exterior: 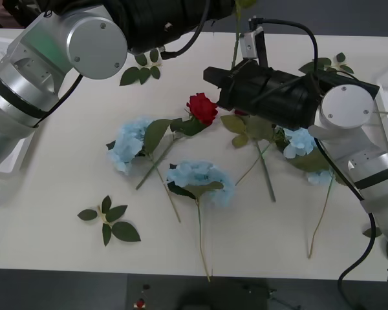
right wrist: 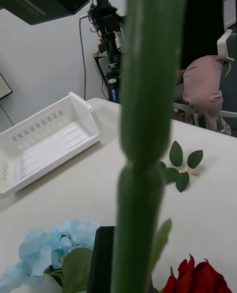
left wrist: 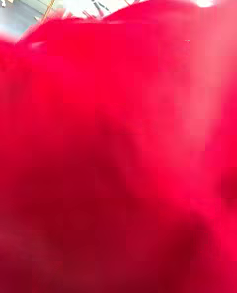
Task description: Put the red flowers into the right box and the blue flowers into the left box
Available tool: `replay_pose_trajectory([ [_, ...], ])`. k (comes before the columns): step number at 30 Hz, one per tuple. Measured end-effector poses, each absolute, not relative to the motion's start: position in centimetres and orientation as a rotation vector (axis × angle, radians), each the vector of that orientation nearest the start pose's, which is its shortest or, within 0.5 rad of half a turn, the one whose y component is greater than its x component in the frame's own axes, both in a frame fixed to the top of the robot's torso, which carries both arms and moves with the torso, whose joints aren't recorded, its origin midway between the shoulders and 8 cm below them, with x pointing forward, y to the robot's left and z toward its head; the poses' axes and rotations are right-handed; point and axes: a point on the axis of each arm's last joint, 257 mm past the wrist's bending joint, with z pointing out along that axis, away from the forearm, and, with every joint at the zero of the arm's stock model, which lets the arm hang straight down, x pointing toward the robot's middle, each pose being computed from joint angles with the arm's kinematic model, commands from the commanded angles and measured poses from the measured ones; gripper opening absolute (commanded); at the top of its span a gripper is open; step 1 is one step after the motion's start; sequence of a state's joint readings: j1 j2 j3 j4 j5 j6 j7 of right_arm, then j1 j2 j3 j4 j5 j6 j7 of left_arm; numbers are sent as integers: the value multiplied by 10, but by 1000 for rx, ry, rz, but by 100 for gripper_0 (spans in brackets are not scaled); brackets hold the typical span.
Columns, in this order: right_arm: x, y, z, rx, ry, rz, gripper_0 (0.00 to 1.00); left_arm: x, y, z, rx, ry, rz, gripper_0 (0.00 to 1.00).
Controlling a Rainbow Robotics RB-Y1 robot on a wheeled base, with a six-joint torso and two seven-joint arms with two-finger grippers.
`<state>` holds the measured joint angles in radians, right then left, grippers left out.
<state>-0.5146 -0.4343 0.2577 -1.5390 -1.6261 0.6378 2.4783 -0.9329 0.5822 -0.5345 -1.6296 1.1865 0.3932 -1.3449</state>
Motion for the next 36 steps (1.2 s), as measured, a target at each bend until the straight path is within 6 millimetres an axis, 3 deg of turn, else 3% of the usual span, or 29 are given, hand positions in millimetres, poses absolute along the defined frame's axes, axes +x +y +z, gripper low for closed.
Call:
replay_pose_trajectory([
  [6, 547, -35, -85, -695, 1566, 810, 0, 553, -63, 81, 475, 1522, -1023, 100],
  [11, 551, -95, -106, -623, 1771, 819, 0, 553, -63, 81, 475, 1522, -1023, 100],
  [14, 556, -155, -118, -643, 1877, 704, 0, 553, -62, 81, 475, 1522, -1022, 100],
  [17, 549, -227, -125, -630, 2029, 604, 0, 554, -62, 80, 474, 1523, -1022, 100],
  [20, 531, -313, -126, -564, 2236, 494, 0, 558, -56, 82, 449, 1505, -1024, 100],
  [22, 523, -370, -114, -485, 2313, 416, 0, 563, -45, 81, 437, 1507, -1009, 100],
  [23, 520, -399, -109, -431, 2341, 384, 0, 562, -39, 72, 453, 1551, -992, 100],
  [25, 508, -451, -101, -313, 2401, 344, 0, 548, -17, 31, 541, 1767, -924, 100],
  [28, 494, -511, -100, -164, 2455, 259, 0, 499, 43, -21, 670, 2087, -811, 100],
  [32, 487, -570, -113, -72, 2502, 50, 0, 452, 93, -41, 608, 2189, -902, 100],
  [36, 474, -633, -136, -36, 2562, -254, 0, 414, 123, -117, 482, 2329, -950, 100],
])
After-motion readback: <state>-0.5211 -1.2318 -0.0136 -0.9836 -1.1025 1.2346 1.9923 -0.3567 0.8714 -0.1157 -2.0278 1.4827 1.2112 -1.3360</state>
